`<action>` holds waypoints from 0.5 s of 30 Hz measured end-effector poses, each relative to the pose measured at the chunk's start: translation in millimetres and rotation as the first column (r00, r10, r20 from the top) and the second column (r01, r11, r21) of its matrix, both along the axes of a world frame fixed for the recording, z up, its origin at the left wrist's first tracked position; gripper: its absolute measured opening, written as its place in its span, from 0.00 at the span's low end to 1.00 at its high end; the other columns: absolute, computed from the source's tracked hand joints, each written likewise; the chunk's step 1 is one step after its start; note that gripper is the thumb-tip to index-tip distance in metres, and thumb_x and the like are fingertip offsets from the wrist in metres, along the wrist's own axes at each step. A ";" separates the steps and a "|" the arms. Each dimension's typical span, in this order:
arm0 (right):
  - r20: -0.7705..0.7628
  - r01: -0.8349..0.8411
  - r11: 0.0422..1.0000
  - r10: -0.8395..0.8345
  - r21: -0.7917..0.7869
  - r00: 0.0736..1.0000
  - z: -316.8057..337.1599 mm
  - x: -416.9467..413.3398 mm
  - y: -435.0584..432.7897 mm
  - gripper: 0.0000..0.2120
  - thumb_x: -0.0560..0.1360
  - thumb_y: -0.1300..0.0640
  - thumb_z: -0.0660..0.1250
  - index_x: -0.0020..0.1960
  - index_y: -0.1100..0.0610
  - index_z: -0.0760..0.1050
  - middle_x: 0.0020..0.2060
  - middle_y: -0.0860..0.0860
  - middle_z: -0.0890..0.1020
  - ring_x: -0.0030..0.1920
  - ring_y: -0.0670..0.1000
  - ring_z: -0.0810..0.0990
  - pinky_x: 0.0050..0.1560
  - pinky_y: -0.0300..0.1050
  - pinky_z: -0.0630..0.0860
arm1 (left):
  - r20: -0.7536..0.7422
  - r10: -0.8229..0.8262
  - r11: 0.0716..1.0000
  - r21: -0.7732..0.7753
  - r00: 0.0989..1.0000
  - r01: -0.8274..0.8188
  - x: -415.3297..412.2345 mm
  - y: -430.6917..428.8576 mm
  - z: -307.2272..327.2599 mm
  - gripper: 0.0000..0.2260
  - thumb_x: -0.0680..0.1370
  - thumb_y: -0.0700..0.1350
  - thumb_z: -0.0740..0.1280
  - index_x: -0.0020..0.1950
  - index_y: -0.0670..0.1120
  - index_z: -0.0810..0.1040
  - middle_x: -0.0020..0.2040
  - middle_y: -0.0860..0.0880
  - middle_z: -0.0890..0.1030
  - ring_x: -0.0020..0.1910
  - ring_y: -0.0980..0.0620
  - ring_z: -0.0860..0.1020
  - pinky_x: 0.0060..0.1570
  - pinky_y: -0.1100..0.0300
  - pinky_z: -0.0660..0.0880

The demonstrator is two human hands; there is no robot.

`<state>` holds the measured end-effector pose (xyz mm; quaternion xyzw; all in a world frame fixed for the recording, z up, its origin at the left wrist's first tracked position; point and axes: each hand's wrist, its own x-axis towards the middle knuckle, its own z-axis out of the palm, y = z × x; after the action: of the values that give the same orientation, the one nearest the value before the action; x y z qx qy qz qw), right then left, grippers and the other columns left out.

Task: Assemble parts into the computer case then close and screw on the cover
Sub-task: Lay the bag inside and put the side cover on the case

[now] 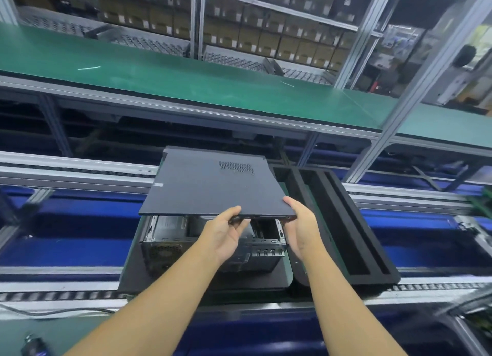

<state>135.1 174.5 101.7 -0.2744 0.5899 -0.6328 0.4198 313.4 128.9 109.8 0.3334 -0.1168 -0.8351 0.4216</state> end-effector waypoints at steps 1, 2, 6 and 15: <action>-0.083 0.043 0.999 -0.041 0.023 0.996 -3.7 -0.3 2.0 0.09 0.81 0.57 0.65 0.55 0.52 0.84 0.57 0.51 0.85 0.58 0.51 0.84 0.58 0.47 0.81 | -0.002 -0.009 1.000 0.013 1.000 0.009 -0.4 3.3 -2.9 0.02 0.78 0.34 0.66 0.50 0.38 0.77 0.46 0.43 0.82 0.43 0.50 0.84 0.42 0.57 0.81; -0.177 0.103 0.993 -0.092 0.054 0.980 -9.8 -2.6 3.8 0.09 0.81 0.58 0.66 0.56 0.50 0.83 0.58 0.50 0.85 0.59 0.50 0.83 0.63 0.50 0.79 | -0.007 -0.019 0.999 0.026 1.000 0.019 -1.4 7.2 -6.0 0.03 0.78 0.34 0.67 0.52 0.38 0.77 0.47 0.43 0.83 0.42 0.49 0.85 0.40 0.58 0.82; -0.365 0.212 0.969 -0.153 0.127 0.918 -22.2 -6.5 12.1 0.15 0.81 0.61 0.66 0.65 0.49 0.76 0.64 0.48 0.80 0.61 0.47 0.79 0.65 0.47 0.77 | -0.023 -0.094 0.994 0.060 0.995 0.095 -4.2 20.1 -18.9 0.14 0.79 0.37 0.68 0.64 0.39 0.75 0.56 0.41 0.83 0.51 0.45 0.84 0.44 0.54 0.83; -0.612 0.215 0.932 0.009 0.291 0.790 -42.3 -0.5 16.1 0.19 0.82 0.59 0.64 0.73 0.51 0.71 0.67 0.52 0.77 0.45 0.41 0.76 0.47 0.38 0.77 | 0.036 -0.330 0.923 0.220 0.943 0.315 17.7 28.7 -43.0 0.18 0.82 0.49 0.65 0.69 0.44 0.69 0.55 0.35 0.83 0.52 0.38 0.84 0.43 0.48 0.83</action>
<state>134.5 190.6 59.3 -0.3504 0.8087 -0.4205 0.2153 331.0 157.6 66.8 0.3826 -0.0957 -0.8881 0.2359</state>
